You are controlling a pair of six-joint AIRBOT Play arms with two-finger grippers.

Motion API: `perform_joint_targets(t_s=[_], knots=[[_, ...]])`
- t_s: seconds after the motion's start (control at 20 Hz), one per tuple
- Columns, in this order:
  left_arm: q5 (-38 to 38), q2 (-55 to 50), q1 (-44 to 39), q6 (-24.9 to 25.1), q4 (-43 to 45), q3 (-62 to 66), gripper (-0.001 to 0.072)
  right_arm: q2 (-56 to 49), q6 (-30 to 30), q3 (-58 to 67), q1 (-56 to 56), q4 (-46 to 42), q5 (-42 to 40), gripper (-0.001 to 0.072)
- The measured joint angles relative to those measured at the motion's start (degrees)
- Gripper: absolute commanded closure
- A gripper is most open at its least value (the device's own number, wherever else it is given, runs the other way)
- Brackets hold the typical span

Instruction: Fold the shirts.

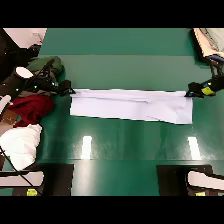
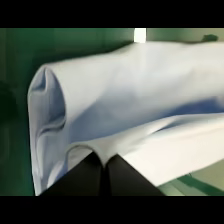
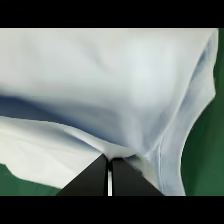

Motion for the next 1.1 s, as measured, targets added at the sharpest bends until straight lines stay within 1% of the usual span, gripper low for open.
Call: perform_joint_targets(t_s=[0.05, 0.1, 0.15, 0.3, 0.4, 0.45, 0.5, 0.55, 0.6, 0.65, 0.9, 1.1], knots=[[1.3, -0.6, 0.0, 0.2, 0.0, 0.6, 0.028, -1.6, 0.4, 1.5, 0.3, 0.2, -0.8, 0.0621], [2.8, -1.0, 0.0, 0.2, 0.0, 1.0, 0.0012, -3.2, 1.1, 3.0, 0.5, 0.8, -2.0, 0.0355], [3.9, -1.4, 0.0, 0.2, 0.0, 1.3, 0.0, -4.7, 1.5, 4.4, 0.3, 1.8, -3.5, 0.0215], [5.0, -1.7, -0.2, -0.8, -0.4, 2.9, 0.0001, -7.5, 2.0, 7.8, -1.5, 8.3, -5.7, 0.0213], [2.4, -1.8, -0.2, -1.4, -0.5, 4.5, 0.0004, -8.1, 0.3, 8.9, -3.2, 11.3, -4.6, 0.0213], [0.5, -1.8, -0.3, -1.6, -0.5, 5.1, 0.0181, -8.0, -0.7, 8.7, -4.4, 12.3, -3.2, 0.0213], [-1.2, -1.9, -0.5, -1.7, -0.5, 5.6, 0.0452, -7.6, -1.9, 8.0, -5.6, 12.7, -2.4, 0.0212], [-2.9, -1.9, -0.8, -1.7, -0.5, 5.9, 0.0652, -7.0, -3.1, 6.8, -7.1, 13.2, -1.7, 0.0152], [-3.9, -1.9, -1.2, -1.7, -0.5, 6.1, 0.0673, -6.3, -4.1, 5.3, -8.5, 13.7, -1.2, 0.0034], [-4.7, -1.9, -1.9, -1.5, -0.5, 6.3, 0.0674, -5.7, -5.1, 3.5, -10.1, 13.9, -0.5, 0.0002], [-6.8, -1.9, -7.1, -0.8, -0.4, 6.7, 0.0673, -5.3, -10.2, -5.4, -17.8, 15.6, 1.2, 0.0007], [-7.4, -1.9, -10.8, -0.7, -0.4, 6.7, 0.0674, -9.8, -15.6, -9.0, -20.8, 20.7, 2.0, 0.0011]])
